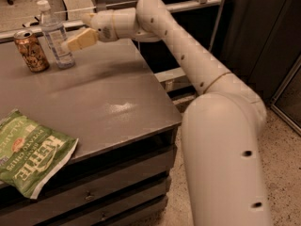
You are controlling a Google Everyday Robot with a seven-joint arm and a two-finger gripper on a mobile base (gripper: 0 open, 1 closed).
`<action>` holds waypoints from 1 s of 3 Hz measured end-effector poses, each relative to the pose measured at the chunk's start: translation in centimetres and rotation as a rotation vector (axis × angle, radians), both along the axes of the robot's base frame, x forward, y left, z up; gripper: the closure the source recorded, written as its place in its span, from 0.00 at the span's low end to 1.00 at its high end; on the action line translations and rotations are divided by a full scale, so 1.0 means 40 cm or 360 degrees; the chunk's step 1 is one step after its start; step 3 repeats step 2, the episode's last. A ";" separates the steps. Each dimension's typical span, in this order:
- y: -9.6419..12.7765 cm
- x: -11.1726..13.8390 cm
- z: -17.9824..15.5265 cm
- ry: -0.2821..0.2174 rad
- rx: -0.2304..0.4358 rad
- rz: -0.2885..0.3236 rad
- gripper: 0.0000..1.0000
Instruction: Move blue plastic bottle near orange can
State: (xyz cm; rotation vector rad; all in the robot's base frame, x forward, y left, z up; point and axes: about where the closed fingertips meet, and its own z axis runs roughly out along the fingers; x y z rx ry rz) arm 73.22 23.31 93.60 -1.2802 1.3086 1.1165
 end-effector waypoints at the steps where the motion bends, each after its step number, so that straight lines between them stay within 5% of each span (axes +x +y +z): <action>1: -0.158 -0.044 0.039 -0.0102 0.0052 -0.0130 0.00; 2: -0.278 -0.042 0.009 -0.0095 0.0033 -0.0221 0.00; 3: -0.278 -0.042 0.009 -0.0095 0.0033 -0.0221 0.00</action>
Offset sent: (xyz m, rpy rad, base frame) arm -0.0158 -0.0538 0.0151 0.0296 -0.0575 -0.0692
